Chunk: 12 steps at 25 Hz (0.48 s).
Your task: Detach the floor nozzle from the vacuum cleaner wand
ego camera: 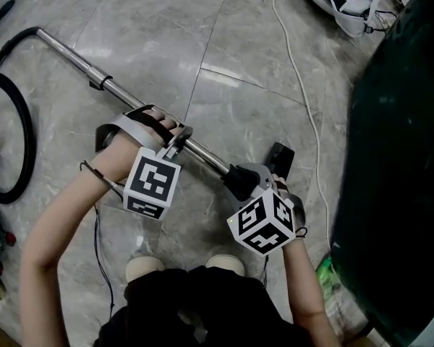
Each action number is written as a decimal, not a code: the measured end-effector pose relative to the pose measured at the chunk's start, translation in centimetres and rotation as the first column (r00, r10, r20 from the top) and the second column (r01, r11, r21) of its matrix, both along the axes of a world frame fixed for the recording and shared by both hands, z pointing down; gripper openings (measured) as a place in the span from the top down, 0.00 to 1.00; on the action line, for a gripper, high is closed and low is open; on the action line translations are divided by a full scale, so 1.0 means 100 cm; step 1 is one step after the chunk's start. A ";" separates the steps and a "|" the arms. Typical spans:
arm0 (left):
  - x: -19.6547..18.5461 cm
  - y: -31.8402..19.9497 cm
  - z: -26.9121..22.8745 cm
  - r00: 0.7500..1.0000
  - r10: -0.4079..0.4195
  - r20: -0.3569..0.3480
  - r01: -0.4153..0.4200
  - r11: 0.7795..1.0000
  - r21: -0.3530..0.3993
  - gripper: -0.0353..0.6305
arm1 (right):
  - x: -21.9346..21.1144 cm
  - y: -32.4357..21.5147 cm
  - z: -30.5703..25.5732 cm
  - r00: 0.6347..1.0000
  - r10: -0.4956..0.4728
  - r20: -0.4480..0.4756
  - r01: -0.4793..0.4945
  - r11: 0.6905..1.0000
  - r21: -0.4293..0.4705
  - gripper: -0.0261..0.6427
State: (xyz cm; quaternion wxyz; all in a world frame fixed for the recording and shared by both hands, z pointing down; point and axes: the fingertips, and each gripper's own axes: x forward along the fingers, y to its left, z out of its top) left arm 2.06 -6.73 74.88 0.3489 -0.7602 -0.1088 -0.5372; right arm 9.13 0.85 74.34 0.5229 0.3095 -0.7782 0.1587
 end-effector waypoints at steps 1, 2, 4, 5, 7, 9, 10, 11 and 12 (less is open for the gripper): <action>0.000 0.001 -0.001 1.000 -0.001 -0.006 0.000 1.000 -0.003 0.72 | 0.000 0.001 0.000 1.000 0.002 0.007 -0.002 1.000 0.001 0.69; 0.000 0.001 -0.001 1.000 -0.002 -0.013 0.002 1.000 -0.007 0.72 | -0.001 0.002 -0.001 1.000 0.004 0.013 -0.004 1.000 0.004 0.69; 0.000 0.001 -0.002 1.000 -0.004 -0.027 0.004 1.000 -0.017 0.72 | 0.000 0.002 -0.002 1.000 0.007 0.019 -0.007 1.000 0.012 0.69; 0.000 0.001 -0.003 0.999 -0.004 -0.032 0.003 1.000 -0.023 0.72 | 0.000 0.002 -0.003 1.000 0.007 0.022 -0.007 1.000 0.016 0.69; 0.000 0.002 -0.006 0.999 -0.003 -0.044 0.001 0.999 -0.040 0.72 | -0.001 0.003 -0.006 1.000 0.006 0.031 -0.007 1.000 0.025 0.69; 0.000 0.002 -0.010 0.998 -0.005 -0.063 0.001 0.998 -0.064 0.72 | -0.002 0.004 -0.011 0.999 0.003 0.048 -0.005 0.999 0.035 0.69; -0.001 0.003 -0.013 0.997 -0.008 -0.075 0.003 0.997 -0.078 0.72 | -0.002 0.005 -0.015 0.998 0.001 0.060 -0.004 0.999 0.041 0.69; -0.001 0.003 -0.017 0.996 -0.012 -0.087 0.004 0.996 -0.091 0.72 | -0.002 0.005 -0.019 0.997 0.000 0.072 -0.003 0.999 0.047 0.69; 0.000 0.004 -0.020 0.995 -0.014 -0.096 0.004 0.995 -0.101 0.72 | -0.002 0.006 -0.023 0.997 0.000 0.081 -0.004 0.999 0.052 0.69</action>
